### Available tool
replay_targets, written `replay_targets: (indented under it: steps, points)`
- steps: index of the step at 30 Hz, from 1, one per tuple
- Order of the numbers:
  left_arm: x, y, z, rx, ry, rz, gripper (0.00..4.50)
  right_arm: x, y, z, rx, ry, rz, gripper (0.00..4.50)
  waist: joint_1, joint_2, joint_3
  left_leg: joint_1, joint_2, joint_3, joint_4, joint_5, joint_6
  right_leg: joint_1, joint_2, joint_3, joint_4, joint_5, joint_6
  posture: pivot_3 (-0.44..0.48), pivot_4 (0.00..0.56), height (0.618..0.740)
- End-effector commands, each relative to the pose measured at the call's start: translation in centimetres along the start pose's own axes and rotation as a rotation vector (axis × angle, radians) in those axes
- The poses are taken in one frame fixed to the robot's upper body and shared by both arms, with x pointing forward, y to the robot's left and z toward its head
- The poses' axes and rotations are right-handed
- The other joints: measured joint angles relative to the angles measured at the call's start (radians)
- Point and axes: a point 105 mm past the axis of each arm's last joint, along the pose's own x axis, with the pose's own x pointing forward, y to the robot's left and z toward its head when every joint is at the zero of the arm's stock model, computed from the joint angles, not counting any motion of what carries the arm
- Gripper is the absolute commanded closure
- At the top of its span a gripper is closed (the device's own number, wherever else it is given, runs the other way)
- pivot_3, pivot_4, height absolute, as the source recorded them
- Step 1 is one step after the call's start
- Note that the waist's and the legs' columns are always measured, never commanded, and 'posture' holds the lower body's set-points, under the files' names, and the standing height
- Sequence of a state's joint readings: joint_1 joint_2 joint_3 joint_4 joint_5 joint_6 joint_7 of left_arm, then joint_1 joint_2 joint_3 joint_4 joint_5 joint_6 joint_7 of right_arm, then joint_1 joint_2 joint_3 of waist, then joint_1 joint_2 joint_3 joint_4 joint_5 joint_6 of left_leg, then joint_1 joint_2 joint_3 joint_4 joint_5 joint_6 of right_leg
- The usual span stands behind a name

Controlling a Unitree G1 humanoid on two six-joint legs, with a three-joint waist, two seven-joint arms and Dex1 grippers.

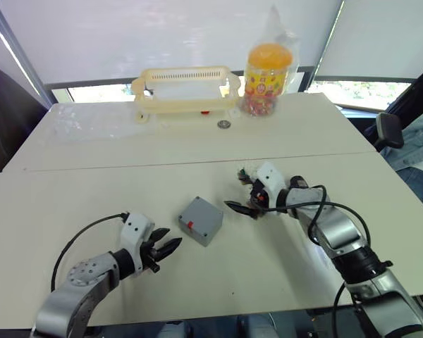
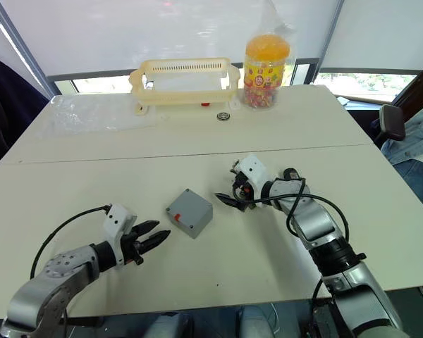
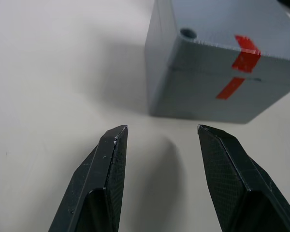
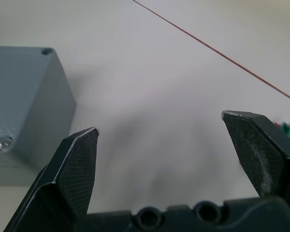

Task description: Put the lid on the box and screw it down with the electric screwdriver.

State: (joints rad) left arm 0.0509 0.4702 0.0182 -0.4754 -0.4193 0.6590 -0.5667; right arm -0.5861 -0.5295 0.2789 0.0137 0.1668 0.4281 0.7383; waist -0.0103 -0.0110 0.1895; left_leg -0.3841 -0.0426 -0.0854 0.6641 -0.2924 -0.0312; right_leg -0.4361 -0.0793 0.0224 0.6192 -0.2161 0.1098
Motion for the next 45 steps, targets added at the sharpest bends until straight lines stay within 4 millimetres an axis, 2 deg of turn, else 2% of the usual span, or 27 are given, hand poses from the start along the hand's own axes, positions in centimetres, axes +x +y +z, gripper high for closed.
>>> replay_targets:
  steps: [1, 6, 18, 23, 30, 35, 38, 42, 45]
  points:
    - [1.2, 0.1, 0.6, 0.059, -0.018, 0.002, 2.14, 0.3, 1.0, 0.4, -0.064, -0.010, 0.057, 0.04, 0.000, 0.000, 0.000, 0.000, 0.000, 0.000, 0.000, 0.000, 0.000, 0.000, 0.000, 0.000, 0.000, 0.000, 0.000, 0.000, 0.150, 0.740]
    - [2.4, 1.1, 0.6, 0.106, -0.011, 0.019, 2.14, 0.0, 1.8, -0.2, -0.060, 0.013, 0.093, 0.04, -0.001, 0.000, 0.000, 0.001, 0.000, 0.000, 0.000, 0.000, 0.000, 0.001, 0.000, 0.000, 0.000, 0.000, 0.000, 0.000, 0.150, 0.740]
    - [2.7, 3.0, 1.7, 0.157, -0.020, 0.050, 2.14, -0.7, 3.9, 0.3, -0.004, -0.003, 0.099, 0.04, -0.002, 0.000, 0.000, 0.006, 0.000, 0.000, 0.000, 0.000, 0.000, 0.005, 0.000, 0.000, 0.001, 0.000, 0.000, 0.000, 0.150, 0.740]
    - [2.9, 3.1, 2.0, 0.176, -0.020, 0.046, 2.14, -0.4, 5.0, 0.3, 0.027, -0.011, 0.103, 0.04, -0.003, 0.000, 0.000, 0.009, 0.000, 0.000, -0.001, 0.000, 0.000, 0.007, 0.000, 0.000, 0.000, 0.000, 0.000, 0.000, 0.150, 0.740]
    - [3.1, 3.1, 2.2, 0.177, -0.027, 0.041, 2.14, -0.4, 5.5, 0.1, 0.038, 0.001, 0.092, 0.04, -0.002, 0.000, 0.000, 0.009, 0.000, 0.000, -0.001, 0.000, 0.000, 0.007, 0.000, 0.000, 0.000, 0.000, 0.000, 0.000, 0.150, 0.740]
    - [2.8, 2.2, 2.0, 0.162, -0.025, 0.005, 2.14, -0.6, 4.9, -0.3, 0.035, 0.016, 0.065, 0.04, -0.002, 0.000, 0.000, 0.009, 0.000, 0.000, -0.001, 0.000, 0.000, 0.007, 0.000, 0.000, 0.000, 0.000, 0.000, 0.000, 0.150, 0.740]
    - [2.3, 2.0, 1.9, 0.150, -0.021, -0.011, 2.14, -1.1, 3.9, -0.2, 0.028, 0.016, 0.033, 0.04, -0.002, 0.000, 0.000, 0.009, 0.000, 0.000, -0.001, 0.000, 0.000, 0.007, 0.000, 0.000, 0.000, 0.000, 0.000, 0.000, 0.150, 0.740]
    - [1.0, 2.0, 2.2, 0.139, -0.023, -0.028, 2.14, -3.2, 2.2, 0.8, 0.062, -0.025, -0.023, 0.04, 0.000, 0.000, 0.000, 0.009, 0.000, 0.000, -0.001, 0.000, 0.000, 0.008, 0.000, 0.000, 0.000, 0.000, 0.000, 0.000, 0.150, 0.740]
    - [-1.1, 3.0, 3.5, 0.164, -0.015, -0.039, 2.14, -5.9, 1.0, 2.1, 0.123, -0.083, -0.075, 0.04, -0.001, 0.000, 0.000, 0.009, 0.000, -0.001, -0.001, 0.000, 0.000, 0.008, 0.000, 0.000, 0.000, 0.000, 0.000, 0.000, 0.150, 0.740]
